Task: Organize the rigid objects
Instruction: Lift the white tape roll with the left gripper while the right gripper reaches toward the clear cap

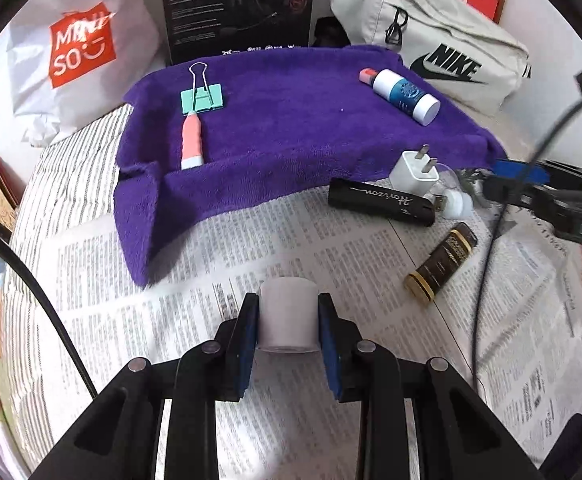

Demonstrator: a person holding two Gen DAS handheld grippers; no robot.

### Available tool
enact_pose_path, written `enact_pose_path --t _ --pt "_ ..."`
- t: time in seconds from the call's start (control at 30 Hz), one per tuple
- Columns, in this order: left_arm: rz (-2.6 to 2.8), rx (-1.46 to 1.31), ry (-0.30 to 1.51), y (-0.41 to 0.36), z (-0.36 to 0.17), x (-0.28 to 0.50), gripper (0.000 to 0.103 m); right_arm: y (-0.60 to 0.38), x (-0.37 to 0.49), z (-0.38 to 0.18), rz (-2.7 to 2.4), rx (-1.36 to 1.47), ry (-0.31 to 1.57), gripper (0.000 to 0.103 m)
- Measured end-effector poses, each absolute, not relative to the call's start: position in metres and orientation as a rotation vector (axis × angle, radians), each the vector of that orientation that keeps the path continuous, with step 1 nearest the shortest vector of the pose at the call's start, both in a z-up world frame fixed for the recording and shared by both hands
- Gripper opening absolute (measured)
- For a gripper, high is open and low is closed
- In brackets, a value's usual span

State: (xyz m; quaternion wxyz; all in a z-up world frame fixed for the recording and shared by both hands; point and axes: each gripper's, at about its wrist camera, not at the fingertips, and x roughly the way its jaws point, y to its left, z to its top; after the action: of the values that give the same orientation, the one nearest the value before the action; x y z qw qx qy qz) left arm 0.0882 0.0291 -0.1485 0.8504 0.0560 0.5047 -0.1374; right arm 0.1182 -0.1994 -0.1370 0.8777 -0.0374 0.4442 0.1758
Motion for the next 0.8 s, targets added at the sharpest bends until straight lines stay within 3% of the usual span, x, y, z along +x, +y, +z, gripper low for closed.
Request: enact_pose_path --t 0.1,0.6,0.73,0.8 --pt "-0.294 0.091 1.059 0.034 -0.150 0.085 0.027 -0.195 0.131 -0.142 0.342 -0.085 0.952 0.049" --pt "-0.330 0.049 1.037 0.037 -0.152 0.085 0.028 -0.168 0.150 -0.157 0.361 -0.091 1.025 0.048" --pt "-0.331 0.046 1.036 0.037 -0.152 0.085 0.028 -0.170 0.152 -0.160 0.344 -0.120 1.007 0.029" --pt "-0.331 0.047 1.036 0.037 -0.152 0.085 0.028 -0.176 0.150 -0.157 0.352 -0.109 1.012 0.027"
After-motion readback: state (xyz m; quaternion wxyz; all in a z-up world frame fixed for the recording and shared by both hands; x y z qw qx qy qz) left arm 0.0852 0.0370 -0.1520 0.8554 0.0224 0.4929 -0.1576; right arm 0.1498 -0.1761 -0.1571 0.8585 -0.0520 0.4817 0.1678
